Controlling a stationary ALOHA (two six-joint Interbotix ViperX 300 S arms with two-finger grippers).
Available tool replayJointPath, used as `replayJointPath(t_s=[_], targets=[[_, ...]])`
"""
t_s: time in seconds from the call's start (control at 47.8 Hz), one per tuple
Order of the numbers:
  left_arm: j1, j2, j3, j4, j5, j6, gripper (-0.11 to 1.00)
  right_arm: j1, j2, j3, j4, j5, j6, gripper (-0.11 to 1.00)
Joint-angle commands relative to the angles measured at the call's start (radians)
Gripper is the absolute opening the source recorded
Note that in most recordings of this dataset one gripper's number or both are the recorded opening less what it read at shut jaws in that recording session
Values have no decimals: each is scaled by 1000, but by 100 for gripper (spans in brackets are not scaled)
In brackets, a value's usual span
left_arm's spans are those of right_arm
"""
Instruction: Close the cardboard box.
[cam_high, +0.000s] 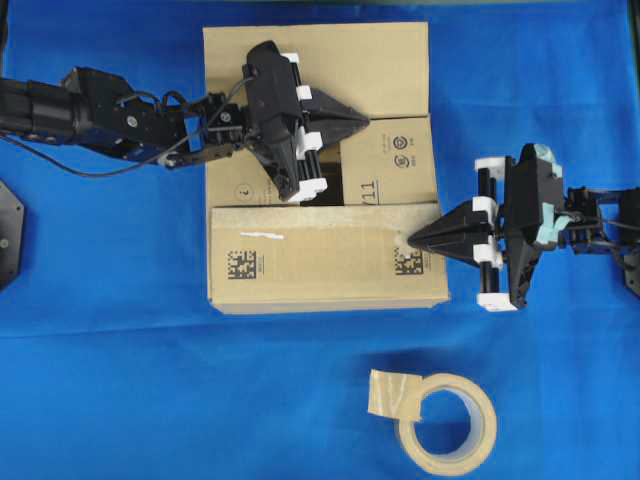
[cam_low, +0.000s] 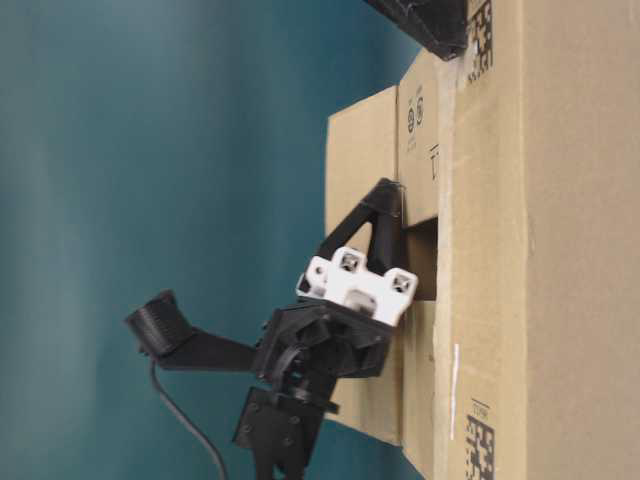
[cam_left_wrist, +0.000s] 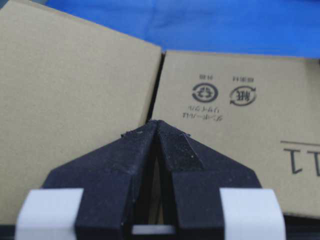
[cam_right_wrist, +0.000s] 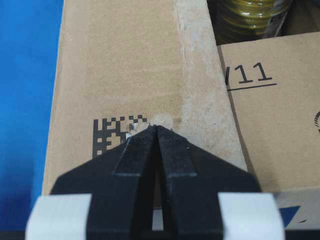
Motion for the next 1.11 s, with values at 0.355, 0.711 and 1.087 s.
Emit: replayJointPath(t_s=[0.355,0.711,1.087], targets=[[21,-304,-55,2,140,28,0,-2,-2,-25,2,-3,-2,0],[219,-299,-190,3,437,26,0,-2,0,-23,2,-5,-6,0],[308,-130,-471,8,1032,29,0,-2,0,-25,2,-8,-9,0]])
